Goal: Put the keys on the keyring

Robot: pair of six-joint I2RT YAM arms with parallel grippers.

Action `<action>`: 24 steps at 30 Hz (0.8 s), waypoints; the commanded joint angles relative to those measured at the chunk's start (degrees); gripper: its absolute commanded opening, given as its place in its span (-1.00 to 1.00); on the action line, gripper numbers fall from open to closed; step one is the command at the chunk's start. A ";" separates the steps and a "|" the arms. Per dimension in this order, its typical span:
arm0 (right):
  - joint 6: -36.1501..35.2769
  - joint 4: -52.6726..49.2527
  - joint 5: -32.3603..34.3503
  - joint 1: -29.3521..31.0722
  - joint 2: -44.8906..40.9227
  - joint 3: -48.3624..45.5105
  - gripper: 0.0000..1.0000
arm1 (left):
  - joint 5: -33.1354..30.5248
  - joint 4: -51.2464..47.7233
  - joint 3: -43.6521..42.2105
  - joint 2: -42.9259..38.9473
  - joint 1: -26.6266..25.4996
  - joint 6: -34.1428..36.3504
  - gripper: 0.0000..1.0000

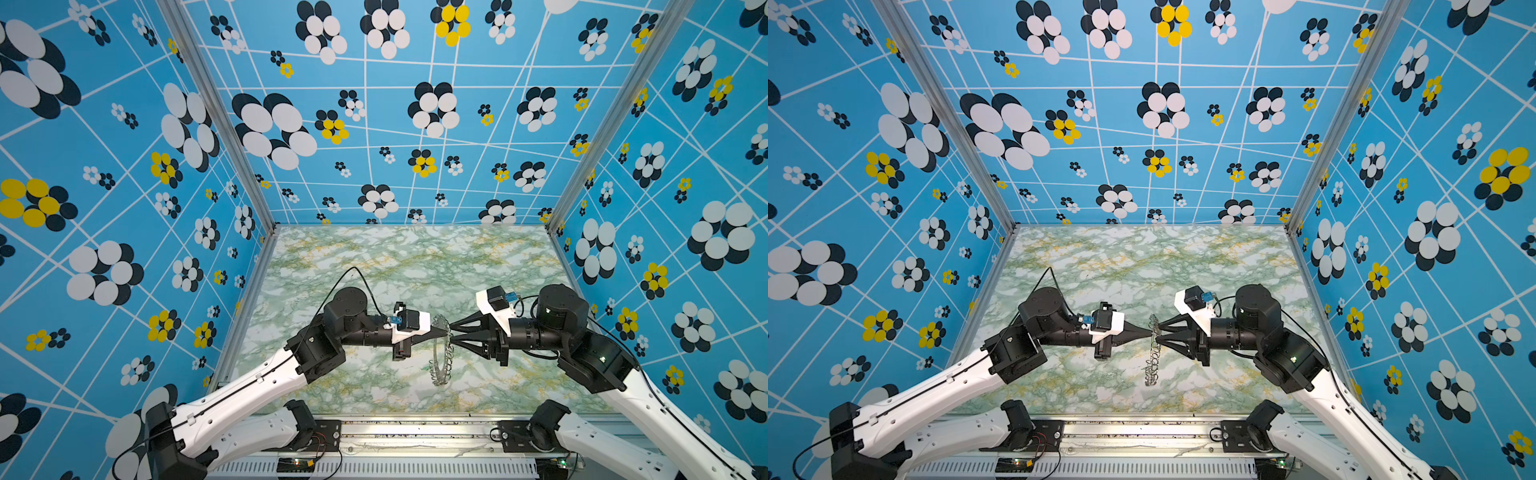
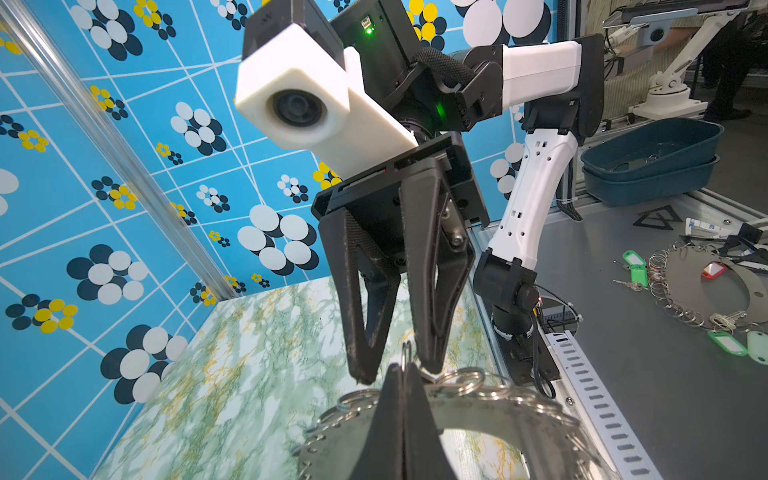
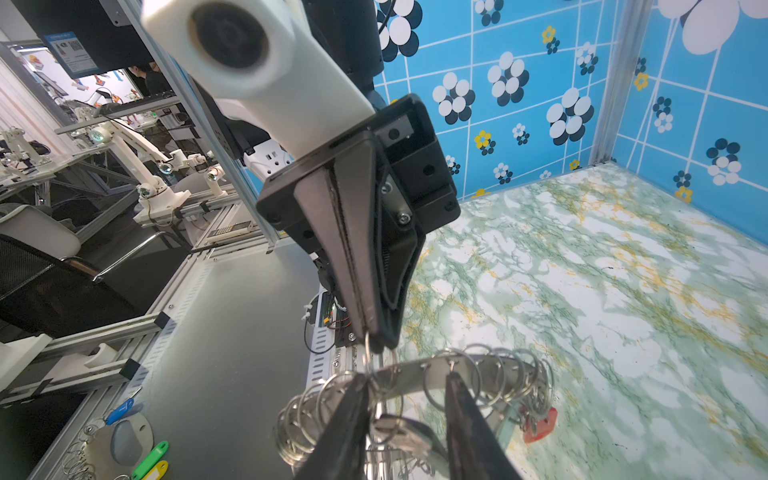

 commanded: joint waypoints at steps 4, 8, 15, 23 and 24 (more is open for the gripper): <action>0.98 3.03 -1.79 0.40 0.09 -0.36 -0.40 | 1.89 2.56 0.28 0.24 0.26 -0.86 -1.00; 0.98 2.90 -2.29 0.48 0.34 -0.36 -0.48 | 2.03 2.74 0.25 0.31 0.30 -0.99 -1.00; 0.45 2.30 -2.71 1.15 0.95 -0.10 -0.62 | 2.30 2.88 0.27 0.38 0.36 -1.39 -1.00; -0.26 1.85 -2.07 1.35 0.12 0.12 -1.00 | 2.28 2.37 0.57 0.92 0.32 -1.52 -1.00; -0.30 1.76 -1.96 1.36 0.07 0.08 -1.00 | 2.19 2.21 0.64 0.92 0.31 -1.60 -1.00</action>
